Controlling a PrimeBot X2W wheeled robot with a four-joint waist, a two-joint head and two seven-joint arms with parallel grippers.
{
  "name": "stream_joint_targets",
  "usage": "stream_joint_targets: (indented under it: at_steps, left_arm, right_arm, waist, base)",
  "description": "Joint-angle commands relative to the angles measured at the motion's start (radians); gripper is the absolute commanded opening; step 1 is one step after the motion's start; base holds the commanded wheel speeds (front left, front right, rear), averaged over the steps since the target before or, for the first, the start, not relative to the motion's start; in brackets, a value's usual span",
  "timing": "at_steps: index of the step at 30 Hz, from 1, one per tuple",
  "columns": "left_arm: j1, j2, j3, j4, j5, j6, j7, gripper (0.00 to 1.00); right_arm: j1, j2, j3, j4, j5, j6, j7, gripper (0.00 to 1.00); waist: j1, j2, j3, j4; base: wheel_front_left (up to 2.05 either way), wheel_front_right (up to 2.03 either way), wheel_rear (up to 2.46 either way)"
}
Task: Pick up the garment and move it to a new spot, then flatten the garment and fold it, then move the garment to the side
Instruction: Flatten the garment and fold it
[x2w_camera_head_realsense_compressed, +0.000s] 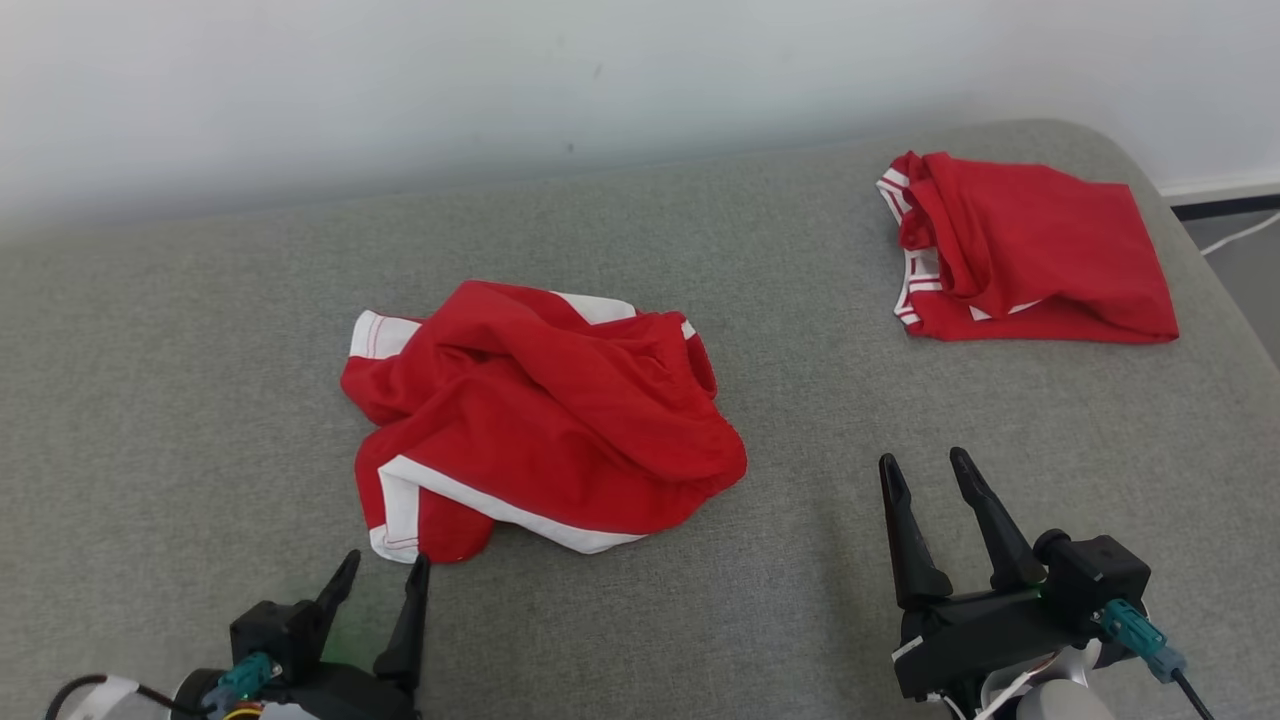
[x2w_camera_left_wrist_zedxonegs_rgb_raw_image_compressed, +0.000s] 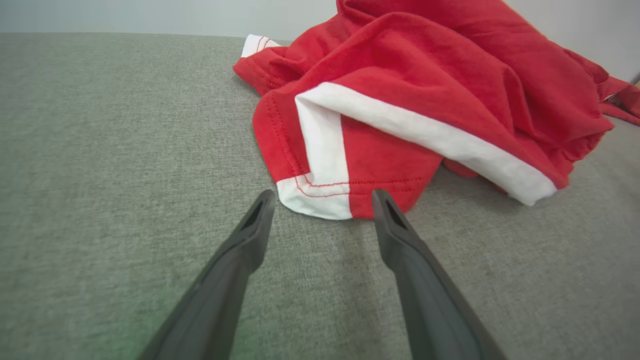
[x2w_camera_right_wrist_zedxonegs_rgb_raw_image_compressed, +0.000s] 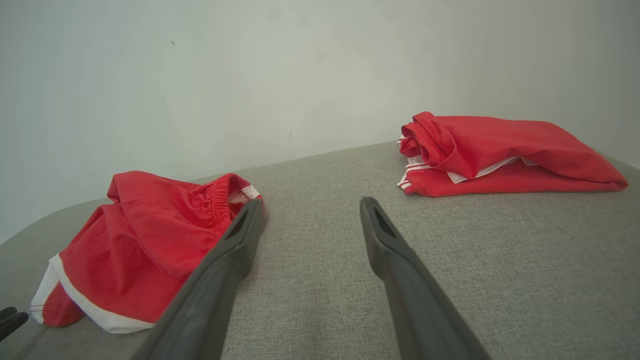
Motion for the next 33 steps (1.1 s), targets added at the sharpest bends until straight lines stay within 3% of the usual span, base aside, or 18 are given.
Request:
stream_joint_targets:
  at_steps: [1,10,11,12,21,28,33]
  left_arm:
    - [-0.018,0.012,-0.003,0.025,0.009,-0.003,-0.005,1.00]
    - [-0.084,0.027,-0.010,0.143,0.039,-0.006,-0.004,1.00]
    - [-0.091,0.025,-0.016,0.154,0.040,-0.007,-0.004,0.56]
    - [-0.100,0.024,-0.018,0.156,0.043,-0.007,-0.004,0.00]
    - [-0.088,0.026,-0.023,0.108,0.045,-0.009,-0.005,0.00]
    - [-0.032,0.058,-0.010,0.001,0.067,0.006,-0.005,0.00]
    - [0.040,0.117,-0.015,-0.131,0.113,0.021,-0.005,0.00]
  right_arm:
    - [-0.002,0.004,0.003,0.002,-0.005,-0.001,-0.001,1.00]
    - [-0.016,0.007,0.008,0.013,-0.003,-0.001,-0.001,1.00]
    - [-0.017,0.007,0.009,0.015,-0.004,-0.001,-0.001,1.00]
    - [-0.019,0.007,0.010,0.016,-0.005,-0.001,-0.001,1.00]
    - [0.003,0.006,0.003,0.024,-0.002,-0.001,-0.001,1.00]
    - [0.027,0.009,0.000,0.035,0.007,-0.001,-0.001,1.00]
    - [0.045,0.012,-0.009,0.048,0.012,-0.001,-0.001,1.00]
  waist:
    - [-0.0001,-0.0001,0.015,-0.014]
    - [-0.0001,-0.0001,0.025,-0.020]
    - [-0.0001,-0.0001,0.026,-0.018]
    - [-0.0001,-0.0001,0.026,-0.017]
    - [-0.0001,-0.0001,0.009,0.034]
    - [-0.0001,-0.0001,-0.030,0.105]
    - [-0.0001,-0.0001,-0.058,0.163]
  base:
    - [0.00,0.00,0.00]
    - [0.00,0.00,0.00]
    - [0.00,0.00,0.00]
    - [0.00,0.00,0.00]
    - [0.00,0.00,0.00]
    - [0.00,0.00,0.00]
    - [0.00,0.00,0.00]
